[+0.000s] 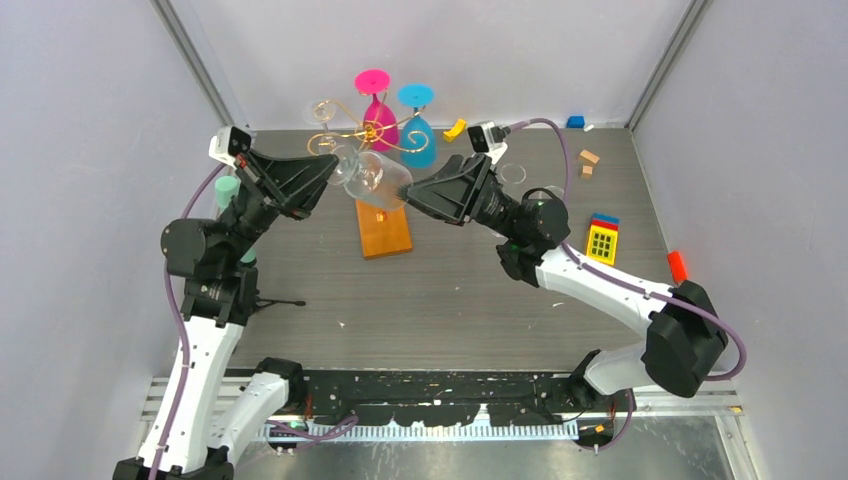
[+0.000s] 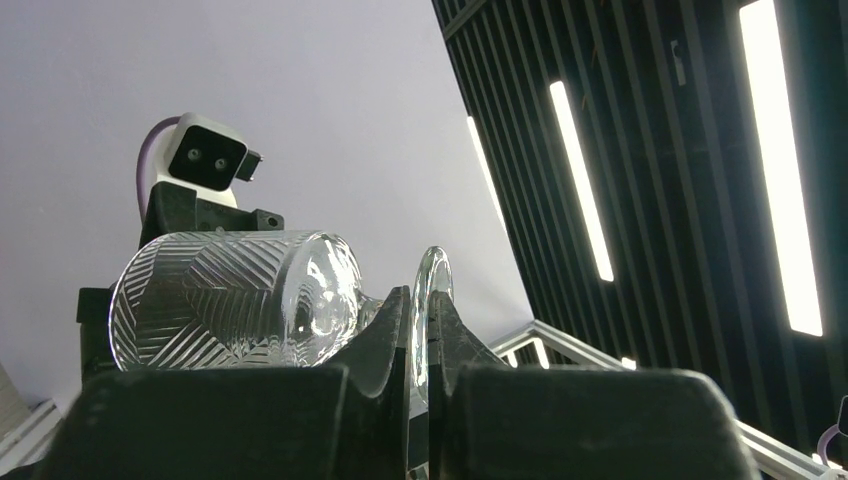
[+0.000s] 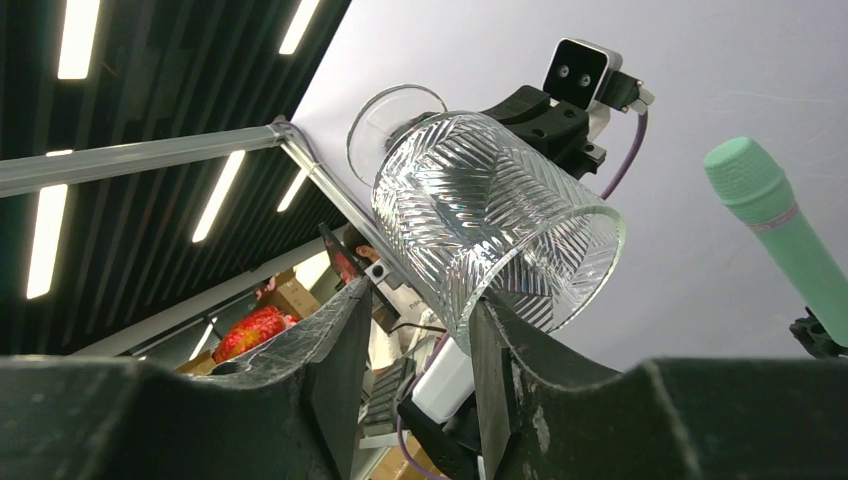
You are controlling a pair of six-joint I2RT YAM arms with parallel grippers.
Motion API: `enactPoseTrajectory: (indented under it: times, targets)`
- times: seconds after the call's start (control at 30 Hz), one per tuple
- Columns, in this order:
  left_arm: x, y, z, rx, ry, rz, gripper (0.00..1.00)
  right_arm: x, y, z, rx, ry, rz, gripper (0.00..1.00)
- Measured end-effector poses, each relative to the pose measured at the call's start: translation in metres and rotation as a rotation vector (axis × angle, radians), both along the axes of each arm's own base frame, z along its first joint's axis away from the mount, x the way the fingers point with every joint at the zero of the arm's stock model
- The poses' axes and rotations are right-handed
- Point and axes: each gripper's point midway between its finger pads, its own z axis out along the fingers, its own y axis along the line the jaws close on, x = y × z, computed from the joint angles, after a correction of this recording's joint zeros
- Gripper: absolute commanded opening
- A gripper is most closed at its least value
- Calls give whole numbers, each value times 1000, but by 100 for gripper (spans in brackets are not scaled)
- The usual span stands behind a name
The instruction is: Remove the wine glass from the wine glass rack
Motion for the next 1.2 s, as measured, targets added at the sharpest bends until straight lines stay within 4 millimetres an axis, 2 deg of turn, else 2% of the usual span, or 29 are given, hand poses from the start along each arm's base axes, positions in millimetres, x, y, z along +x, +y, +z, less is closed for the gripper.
enactPoseTrajectory:
  times: [0.47,0.6,0.67,0.73,0.8,0.87,1.03,1.1,1.2]
  targets:
    - [-4,6,5,-40,-32,28,0,-9,7,17,31,-60,48,45]
    - [-5,7,6,-44,-37,30,0,-8,9,18,28,-66,55,35]
    - [-5,7,6,-51,-39,31,0,-8,11,19,26,-70,60,26]
    - [-6,8,6,-53,-41,32,3,-8,12,18,23,-71,64,7]
    - [-5,9,5,-58,-38,40,10,-11,11,22,30,-80,76,1]
    - [-1,10,3,-62,-26,52,21,-17,7,31,57,-105,83,0]
    - [-1,11,-4,19,-82,136,64,-21,7,33,38,-126,66,0]
    - [-4,12,-8,76,-112,180,75,-21,9,31,13,-126,52,0]
    - [-9,13,-15,163,-154,240,86,-23,7,24,-44,-126,8,0]
